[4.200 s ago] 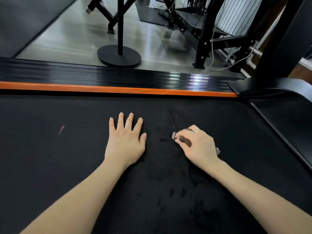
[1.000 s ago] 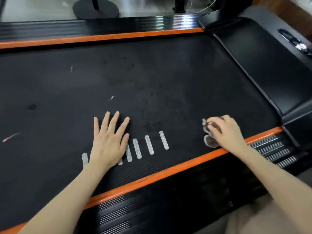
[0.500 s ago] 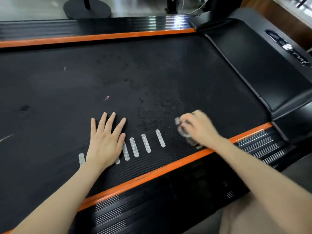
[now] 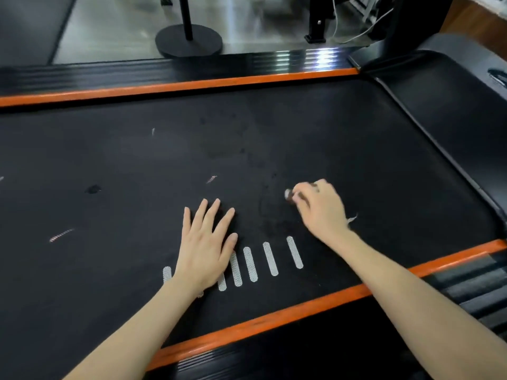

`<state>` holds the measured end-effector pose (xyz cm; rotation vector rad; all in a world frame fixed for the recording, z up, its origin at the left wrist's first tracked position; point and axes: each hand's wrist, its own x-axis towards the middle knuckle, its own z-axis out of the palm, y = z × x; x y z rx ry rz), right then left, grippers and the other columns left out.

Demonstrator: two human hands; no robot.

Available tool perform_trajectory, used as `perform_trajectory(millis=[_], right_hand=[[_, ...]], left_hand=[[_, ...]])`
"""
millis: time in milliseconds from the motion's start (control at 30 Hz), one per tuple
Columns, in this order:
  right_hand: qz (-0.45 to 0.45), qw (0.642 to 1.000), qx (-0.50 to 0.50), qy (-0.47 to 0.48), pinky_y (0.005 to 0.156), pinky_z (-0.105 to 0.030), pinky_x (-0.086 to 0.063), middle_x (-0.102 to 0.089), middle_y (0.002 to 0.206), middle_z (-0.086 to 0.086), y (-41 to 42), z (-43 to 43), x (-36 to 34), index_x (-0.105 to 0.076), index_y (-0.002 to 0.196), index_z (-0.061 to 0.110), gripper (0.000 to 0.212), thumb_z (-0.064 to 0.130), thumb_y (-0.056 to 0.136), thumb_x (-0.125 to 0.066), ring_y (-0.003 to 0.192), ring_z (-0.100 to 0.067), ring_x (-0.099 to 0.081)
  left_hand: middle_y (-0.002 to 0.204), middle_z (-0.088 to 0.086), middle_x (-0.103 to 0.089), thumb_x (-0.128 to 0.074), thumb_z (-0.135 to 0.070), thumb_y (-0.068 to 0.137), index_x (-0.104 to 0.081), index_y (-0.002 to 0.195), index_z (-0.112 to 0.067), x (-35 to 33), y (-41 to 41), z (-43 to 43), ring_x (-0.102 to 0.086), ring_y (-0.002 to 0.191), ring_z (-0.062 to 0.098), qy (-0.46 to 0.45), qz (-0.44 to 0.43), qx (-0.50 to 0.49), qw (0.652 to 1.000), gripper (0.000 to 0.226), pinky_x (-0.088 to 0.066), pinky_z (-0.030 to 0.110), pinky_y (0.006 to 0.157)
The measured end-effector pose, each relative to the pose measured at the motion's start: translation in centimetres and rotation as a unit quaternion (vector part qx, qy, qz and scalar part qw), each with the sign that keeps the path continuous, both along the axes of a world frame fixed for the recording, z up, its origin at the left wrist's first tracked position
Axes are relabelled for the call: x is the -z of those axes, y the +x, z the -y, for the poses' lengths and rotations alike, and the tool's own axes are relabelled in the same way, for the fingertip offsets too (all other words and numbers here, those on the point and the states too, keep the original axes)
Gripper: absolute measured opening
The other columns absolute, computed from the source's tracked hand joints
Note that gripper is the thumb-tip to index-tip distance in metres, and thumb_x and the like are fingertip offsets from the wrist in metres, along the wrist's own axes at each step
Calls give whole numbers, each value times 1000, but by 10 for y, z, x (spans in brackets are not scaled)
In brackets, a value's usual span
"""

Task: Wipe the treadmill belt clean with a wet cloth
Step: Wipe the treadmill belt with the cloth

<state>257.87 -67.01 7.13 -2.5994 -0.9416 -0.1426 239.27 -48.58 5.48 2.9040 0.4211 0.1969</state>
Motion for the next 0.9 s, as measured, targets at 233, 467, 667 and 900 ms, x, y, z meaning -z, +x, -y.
perform_trajectory(millis=[233,467,667,900], right_hand=[[9,998,70,0,70,-37,-44,-49,97,-11,38,-15,8,-62,103,19,14,26,94,-54,88,-30,-49],[16,983,180,19,80,-41,-46,-50,106,-15,110,-42,7,-58,106,21,14,24,96,-50,98,-34,-50],[19,987,150,50,74,-40,-44,-55,97,-17,107,-97,5,-63,101,23,17,32,93,-50,87,-39,-54],[-39,969,-242,29,61,-29,-46,-52,90,-2,-50,-54,11,-61,98,26,18,37,86,-55,75,-18,-51]], left_hand=[[141,18,-46,-26,-43,92,-53,133,-12,-9,38,-76,-36,132,42,38,1,-72,997,58,-20,60,109],[146,12,-41,-16,-47,90,-46,139,-15,7,60,-130,-28,138,37,29,-24,-109,993,66,-15,55,113],[143,14,-44,-19,-43,92,-50,137,-17,12,62,-132,-32,137,35,23,-5,-98,995,60,-20,53,113],[142,14,-45,-21,-42,93,-49,137,-17,12,60,-132,-33,136,36,26,2,-98,995,57,-20,53,113]])
